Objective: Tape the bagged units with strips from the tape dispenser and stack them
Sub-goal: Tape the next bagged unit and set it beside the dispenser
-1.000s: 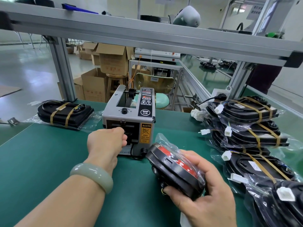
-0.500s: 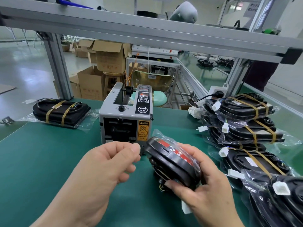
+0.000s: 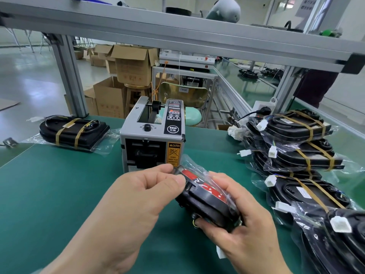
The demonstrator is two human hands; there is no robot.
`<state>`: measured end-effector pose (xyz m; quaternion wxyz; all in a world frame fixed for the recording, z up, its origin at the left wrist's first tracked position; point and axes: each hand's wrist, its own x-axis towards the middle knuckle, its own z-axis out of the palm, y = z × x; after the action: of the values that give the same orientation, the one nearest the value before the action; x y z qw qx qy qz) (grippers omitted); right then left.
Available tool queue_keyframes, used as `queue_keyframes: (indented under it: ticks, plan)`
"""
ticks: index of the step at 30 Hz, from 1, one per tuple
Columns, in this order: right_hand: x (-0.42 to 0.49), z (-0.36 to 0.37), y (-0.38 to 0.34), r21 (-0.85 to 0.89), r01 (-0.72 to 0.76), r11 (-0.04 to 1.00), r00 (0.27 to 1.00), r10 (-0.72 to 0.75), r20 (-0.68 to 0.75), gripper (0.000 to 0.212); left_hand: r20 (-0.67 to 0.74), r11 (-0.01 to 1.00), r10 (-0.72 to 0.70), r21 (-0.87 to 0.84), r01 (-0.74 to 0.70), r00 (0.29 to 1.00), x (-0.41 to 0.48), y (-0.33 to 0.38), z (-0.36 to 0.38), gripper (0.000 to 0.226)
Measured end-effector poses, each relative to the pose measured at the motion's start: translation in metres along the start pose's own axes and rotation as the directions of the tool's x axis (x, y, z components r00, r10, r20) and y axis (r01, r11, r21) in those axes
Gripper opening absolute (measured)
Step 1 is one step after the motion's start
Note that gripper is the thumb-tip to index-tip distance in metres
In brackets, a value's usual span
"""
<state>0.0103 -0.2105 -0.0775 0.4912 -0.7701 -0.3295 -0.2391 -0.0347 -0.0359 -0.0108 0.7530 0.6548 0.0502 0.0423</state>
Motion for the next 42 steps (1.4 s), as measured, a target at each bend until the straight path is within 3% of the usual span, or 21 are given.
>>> queue_keyframes:
  ticks: [5, 17, 22, 36, 42]
  plan:
    - [0.0, 0.001, -0.001, -0.025, 0.036, 0.999, 0.999, -0.037, -0.008, 0.077, 0.014, 0.999, 0.004, 0.049, -0.005, 1.0, 0.0, 0.002, -0.001, 0.025]
    - [0.0, 0.002, -0.004, -0.062, 0.076, 0.995, 0.997, -0.076, -0.006, 0.08, -0.024, 0.999, 0.006, 0.048, -0.004, 1.0, -0.001, 0.0, 0.003, 0.046]
    - [-0.003, 0.003, -0.002, -0.071, 0.056, 0.996, 0.998, -0.059, -0.037, 0.075, 0.015, 0.999, -0.005, 0.035, 0.005, 1.0, -0.002, -0.002, 0.0, 0.028]
    - [-0.003, 0.006, -0.007, -0.116, 0.048, 0.992, 0.996, -0.057, -0.07, 0.056, -0.025, 0.996, 0.03, 0.083, -0.027, 0.999, 0.0, -0.008, -0.001, 0.027]
    - [-0.003, 0.01, -0.009, -0.116, 0.047, 0.992, 0.992, -0.06, -0.11, 0.059, -0.05, 0.996, 0.027, 0.091, -0.023, 0.998, 0.0, -0.011, -0.002, 0.036]
